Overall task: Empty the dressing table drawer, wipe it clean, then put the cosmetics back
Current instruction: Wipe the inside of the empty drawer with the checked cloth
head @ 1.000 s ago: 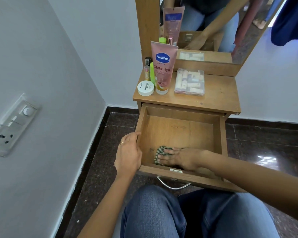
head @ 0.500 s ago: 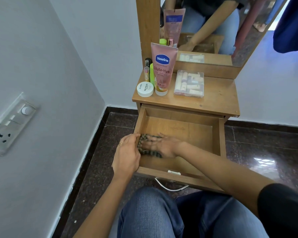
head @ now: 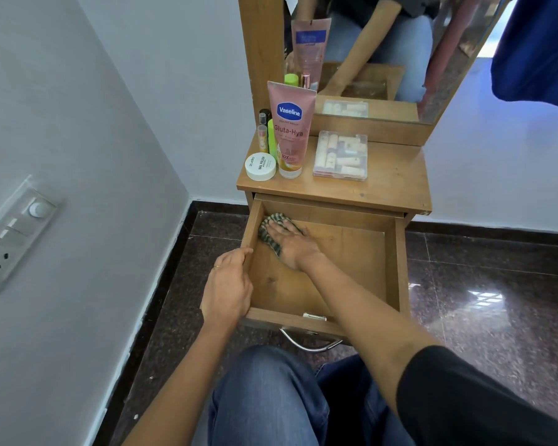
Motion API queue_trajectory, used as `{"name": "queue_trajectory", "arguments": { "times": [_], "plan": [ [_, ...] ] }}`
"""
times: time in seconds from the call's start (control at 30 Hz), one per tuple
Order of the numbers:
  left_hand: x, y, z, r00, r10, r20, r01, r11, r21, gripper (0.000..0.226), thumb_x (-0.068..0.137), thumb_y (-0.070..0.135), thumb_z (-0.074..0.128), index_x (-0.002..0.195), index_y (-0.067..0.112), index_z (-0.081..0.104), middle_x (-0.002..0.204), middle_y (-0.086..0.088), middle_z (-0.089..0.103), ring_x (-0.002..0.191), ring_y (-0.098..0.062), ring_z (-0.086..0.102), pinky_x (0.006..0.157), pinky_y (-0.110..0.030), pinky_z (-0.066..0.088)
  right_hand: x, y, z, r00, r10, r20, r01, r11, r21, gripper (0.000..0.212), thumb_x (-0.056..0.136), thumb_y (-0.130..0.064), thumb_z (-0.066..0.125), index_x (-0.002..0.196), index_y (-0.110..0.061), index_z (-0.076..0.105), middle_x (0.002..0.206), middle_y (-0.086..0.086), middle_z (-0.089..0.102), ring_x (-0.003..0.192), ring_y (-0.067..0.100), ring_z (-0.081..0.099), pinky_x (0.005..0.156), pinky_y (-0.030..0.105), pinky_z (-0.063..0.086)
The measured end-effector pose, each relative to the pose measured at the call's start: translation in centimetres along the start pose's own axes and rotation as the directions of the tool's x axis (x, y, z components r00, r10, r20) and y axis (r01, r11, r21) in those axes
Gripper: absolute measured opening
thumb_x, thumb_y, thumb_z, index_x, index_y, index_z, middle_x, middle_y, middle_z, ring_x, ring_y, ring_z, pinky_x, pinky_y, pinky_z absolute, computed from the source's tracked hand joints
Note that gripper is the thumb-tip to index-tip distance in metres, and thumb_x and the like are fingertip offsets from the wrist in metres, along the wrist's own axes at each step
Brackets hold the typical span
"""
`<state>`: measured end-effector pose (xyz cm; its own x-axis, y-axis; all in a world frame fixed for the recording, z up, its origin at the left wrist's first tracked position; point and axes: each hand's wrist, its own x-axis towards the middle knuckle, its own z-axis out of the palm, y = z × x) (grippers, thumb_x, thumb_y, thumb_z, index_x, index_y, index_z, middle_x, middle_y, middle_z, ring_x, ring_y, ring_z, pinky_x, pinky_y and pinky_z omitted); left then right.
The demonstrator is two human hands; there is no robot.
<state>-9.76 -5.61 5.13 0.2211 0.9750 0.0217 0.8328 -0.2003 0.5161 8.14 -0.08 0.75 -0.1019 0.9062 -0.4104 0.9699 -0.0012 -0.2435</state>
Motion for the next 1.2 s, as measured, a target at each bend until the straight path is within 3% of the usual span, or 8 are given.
{"name": "queue_trajectory", "arguments": {
  "times": [0.23, 0.5, 0.63, 0.7, 0.87, 0.97, 1.07, 1.2],
  "plan": [
    [0.5, 0.1, -0.3, 0.998, 0.035, 0.048, -0.035, 0.999, -0.005, 0.045, 0.091, 0.001, 0.04, 0.129, 0.022, 0.051, 0.123, -0.009, 0.057, 0.095, -0.022, 0.064, 0.078, -0.039, 0.055, -1.7, 1.7, 1.4, 0.973, 0.228, -0.044, -0.22, 0.966, 0.133, 0.059, 0.1, -0.021, 0.026, 0.152, -0.028, -0.001, 0.159, -0.014, -0.009, 0.147, 0.015, -0.009, 0.119, 0.043, 0.0],
    [1.5, 1.5, 0.1, 0.98, 0.185, 0.075, -0.186, 0.983, 0.003, 0.045, 0.093, -0.002, 0.045, 0.134, 0.016, 0.049, 0.129, -0.007, 0.057, 0.113, -0.019, 0.057, 0.091, -0.031, 0.049, -5.9, 6.5, 2.3, 0.845, 0.534, -0.01, -0.497, 0.794, 0.351, 0.068, 0.098, -0.016, 0.032, 0.151, -0.019, -0.01, 0.158, -0.007, -0.017, 0.146, 0.022, -0.017, 0.118, 0.043, 0.007],
    [2.9, 4.5, 1.8, 0.914, 0.299, 0.275, -0.297, 0.954, -0.048, 0.049, 0.095, 0.002, 0.044, 0.141, 0.019, 0.042, 0.137, -0.004, 0.053, 0.114, -0.013, 0.057, 0.091, -0.021, 0.044, -5.8, 5.6, 1.2, 0.895, 0.444, 0.042, -0.434, 0.846, 0.309, 0.069, 0.098, -0.014, 0.031, 0.149, -0.007, -0.013, 0.157, 0.005, -0.02, 0.144, 0.03, -0.019, 0.119, 0.046, -0.003],
    [3.7, 6.2, 3.6, 0.86, 0.34, 0.381, -0.333, 0.939, -0.086, 0.049, 0.097, 0.003, 0.041, 0.143, 0.016, 0.039, 0.146, -0.006, 0.044, 0.127, -0.017, 0.049, 0.105, -0.026, 0.038, -6.5, 5.5, 0.8, 0.947, 0.318, 0.038, -0.314, 0.895, 0.317, 0.069, 0.097, -0.008, 0.036, 0.15, -0.006, -0.008, 0.158, 0.011, -0.013, 0.146, 0.031, -0.012, 0.119, 0.038, -0.006],
    [5.7, 8.8, 8.0, 0.8, 0.287, 0.527, -0.338, 0.941, 0.0, 0.055, 0.101, 0.016, 0.038, 0.151, 0.009, 0.016, 0.16, -0.012, 0.011, 0.148, -0.023, 0.009, 0.121, -0.035, 0.007, -10.4, 7.9, -0.4, 0.879, 0.392, -0.272, -0.23, 0.848, 0.477, 0.058, 0.092, 0.003, 0.043, 0.147, -0.011, 0.03, 0.15, 0.012, 0.037, 0.136, 0.025, 0.039, 0.115, 0.037, 0.029],
    [6.3, 9.6, 9.7, 0.749, 0.257, 0.611, -0.391, 0.916, 0.094, 0.06, 0.104, 0.028, 0.031, 0.152, 0.009, 0.002, 0.16, -0.011, -0.005, 0.147, -0.024, -0.008, 0.12, -0.035, -0.002, -12.6, 10.3, -0.3, 0.81, 0.406, -0.424, -0.236, 0.887, 0.398, 0.072, 0.085, 0.013, 0.042, 0.15, -0.012, 0.023, 0.158, 0.002, 0.018, 0.146, 0.015, 0.015, 0.117, 0.026, 0.02],
    [6.7, 10.1, 11.1, 0.717, 0.243, 0.653, -0.458, 0.871, 0.178, 0.063, 0.104, 0.034, 0.027, 0.152, 0.009, -0.006, 0.159, -0.01, -0.013, 0.145, -0.028, -0.018, 0.117, -0.036, -0.007, -14.5, 11.3, 0.3, 0.776, 0.427, -0.465, -0.26, 0.887, 0.38, 0.078, 0.087, 0.012, 0.039, 0.153, -0.014, 0.005, 0.16, -0.002, -0.003, 0.147, 0.012, -0.002, 0.103, 0.027, 0.037],
    [7.5, 10.7, 12.3, 0.714, 0.278, 0.642, -0.53, 0.814, 0.238, 0.062, 0.104, 0.036, 0.02, 0.151, 0.006, -0.007, 0.159, -0.012, -0.01, 0.146, -0.026, -0.013, 0.117, -0.037, -0.008, -15.2, 11.7, 1.1, 0.808, 0.442, -0.388, -0.249, 0.855, 0.455, 0.065, 0.095, -0.001, 0.038, 0.152, -0.007, 0.007, 0.16, 0.007, -0.003, 0.148, 0.018, 0.0, 0.116, 0.029, 0.014]
  ]
}}
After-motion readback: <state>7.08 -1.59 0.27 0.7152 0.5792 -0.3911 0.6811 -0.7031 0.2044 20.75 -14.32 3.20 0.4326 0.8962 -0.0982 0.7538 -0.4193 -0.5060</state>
